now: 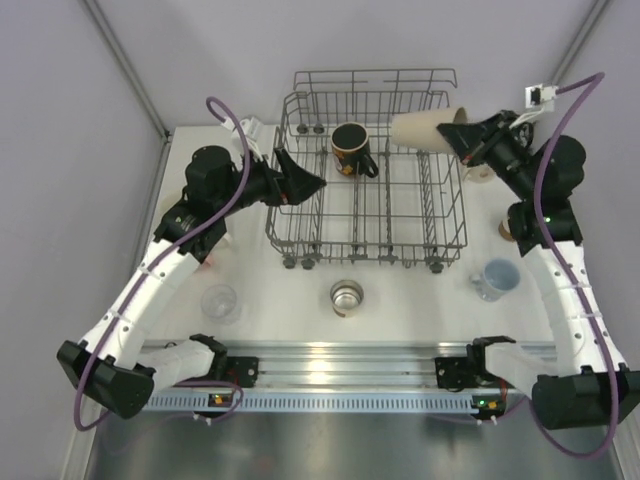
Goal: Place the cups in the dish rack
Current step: Grab a cup with the right arm, then pass the cup from the right arm to the left
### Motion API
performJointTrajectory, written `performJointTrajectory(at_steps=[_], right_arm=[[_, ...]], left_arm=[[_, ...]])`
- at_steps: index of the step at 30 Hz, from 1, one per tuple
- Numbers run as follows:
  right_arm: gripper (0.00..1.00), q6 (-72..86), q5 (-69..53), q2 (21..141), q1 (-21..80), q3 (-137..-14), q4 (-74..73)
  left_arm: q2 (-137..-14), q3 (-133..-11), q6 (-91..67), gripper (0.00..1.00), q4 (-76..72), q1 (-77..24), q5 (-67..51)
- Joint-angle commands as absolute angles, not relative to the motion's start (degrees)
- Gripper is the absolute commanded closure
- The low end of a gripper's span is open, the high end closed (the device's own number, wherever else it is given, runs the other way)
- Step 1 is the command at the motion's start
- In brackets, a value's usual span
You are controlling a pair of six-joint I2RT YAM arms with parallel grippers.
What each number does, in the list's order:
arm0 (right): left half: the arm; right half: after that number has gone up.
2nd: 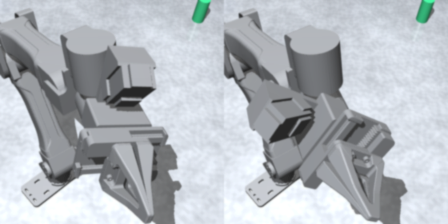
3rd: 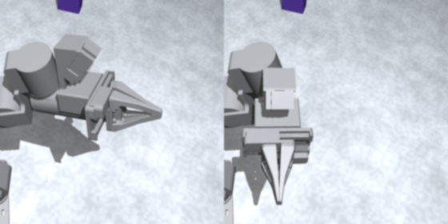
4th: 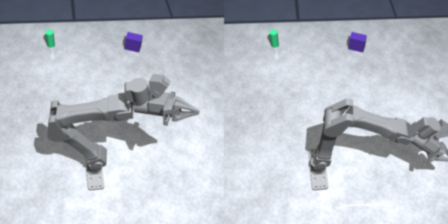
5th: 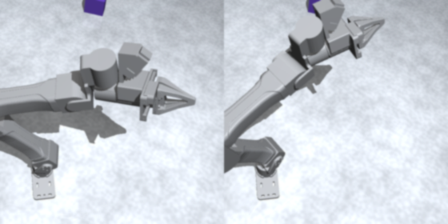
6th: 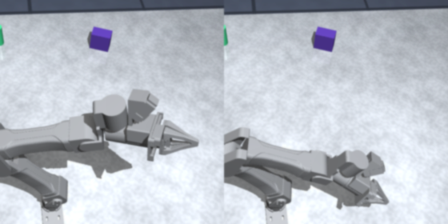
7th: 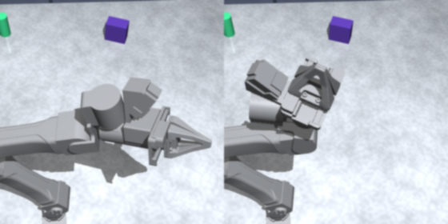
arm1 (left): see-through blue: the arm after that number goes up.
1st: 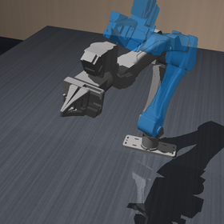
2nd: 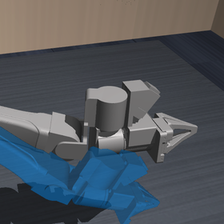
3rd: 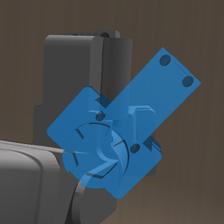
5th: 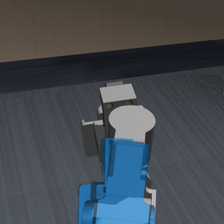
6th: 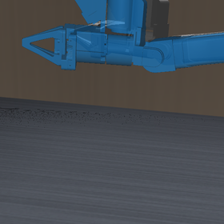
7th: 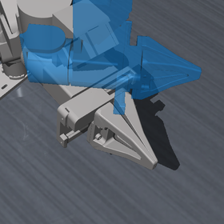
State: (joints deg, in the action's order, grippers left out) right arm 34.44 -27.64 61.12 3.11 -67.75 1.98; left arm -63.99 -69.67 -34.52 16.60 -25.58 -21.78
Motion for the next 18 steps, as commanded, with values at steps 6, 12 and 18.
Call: performJointTrajectory(at_steps=[6,12,18], right_arm=[[1.0,58.9,-38.0,56.3,15.1,-54.9,48.5],[1.0,64.9,-39.0,59.4,19.5,-54.1,56.2],[1.0,65.1,-38.2,60.1,21.4,-52.9,57.5]], left_arm=[[-66.9,-73.5,-42.2,0.02,1.2,-25.5,-30.0],[-68.7,-72.4,-47.8,0.02,-12.3,-25.4,-34.3],[-69.6,-70.1,-54.1,0.02,-23.1,-25.4,-39.6]])
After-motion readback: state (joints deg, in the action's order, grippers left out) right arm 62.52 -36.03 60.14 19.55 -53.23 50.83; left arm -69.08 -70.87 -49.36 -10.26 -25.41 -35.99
